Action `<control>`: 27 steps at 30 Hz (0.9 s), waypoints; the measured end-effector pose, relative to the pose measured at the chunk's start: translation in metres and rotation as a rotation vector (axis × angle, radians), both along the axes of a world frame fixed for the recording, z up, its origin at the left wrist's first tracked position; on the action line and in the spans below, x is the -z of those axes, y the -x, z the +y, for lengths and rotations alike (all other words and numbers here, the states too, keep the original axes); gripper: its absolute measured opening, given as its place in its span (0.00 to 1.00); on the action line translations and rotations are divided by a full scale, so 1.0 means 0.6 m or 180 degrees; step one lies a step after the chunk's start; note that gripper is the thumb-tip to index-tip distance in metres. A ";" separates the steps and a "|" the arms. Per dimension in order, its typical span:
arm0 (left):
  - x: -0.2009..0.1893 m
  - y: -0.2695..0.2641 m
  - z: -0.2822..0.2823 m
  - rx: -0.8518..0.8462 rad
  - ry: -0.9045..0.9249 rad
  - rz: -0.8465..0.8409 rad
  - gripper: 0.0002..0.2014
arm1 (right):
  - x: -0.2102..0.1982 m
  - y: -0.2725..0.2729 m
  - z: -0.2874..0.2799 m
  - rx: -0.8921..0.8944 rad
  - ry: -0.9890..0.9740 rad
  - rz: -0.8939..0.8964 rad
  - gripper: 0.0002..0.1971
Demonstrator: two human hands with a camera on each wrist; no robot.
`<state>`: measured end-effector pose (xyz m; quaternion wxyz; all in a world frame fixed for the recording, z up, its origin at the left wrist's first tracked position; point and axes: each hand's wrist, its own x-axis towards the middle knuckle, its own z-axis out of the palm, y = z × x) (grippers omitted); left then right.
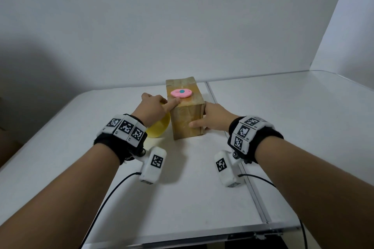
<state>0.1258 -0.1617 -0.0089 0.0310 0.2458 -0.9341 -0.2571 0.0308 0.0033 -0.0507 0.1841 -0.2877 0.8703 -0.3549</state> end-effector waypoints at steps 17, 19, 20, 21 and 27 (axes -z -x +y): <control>0.003 -0.008 0.004 0.0174 0.0151 0.0145 0.26 | 0.074 0.007 -0.034 0.0578 0.0763 -0.0318 0.60; 0.003 -0.010 0.008 0.0271 0.0147 0.0041 0.24 | 0.050 -0.018 -0.027 0.0596 0.0668 -0.0178 0.55; 0.005 -0.008 0.006 0.0270 0.0129 0.0043 0.25 | 0.041 -0.026 -0.023 0.0576 0.0607 -0.0177 0.53; 0.003 -0.009 0.007 0.0294 0.0123 0.0044 0.27 | 0.036 -0.029 -0.020 0.0562 0.0542 -0.0178 0.51; 0.002 -0.008 0.005 0.0189 0.0184 0.0194 0.28 | 0.018 -0.032 0.000 0.0308 0.0366 -0.0115 0.38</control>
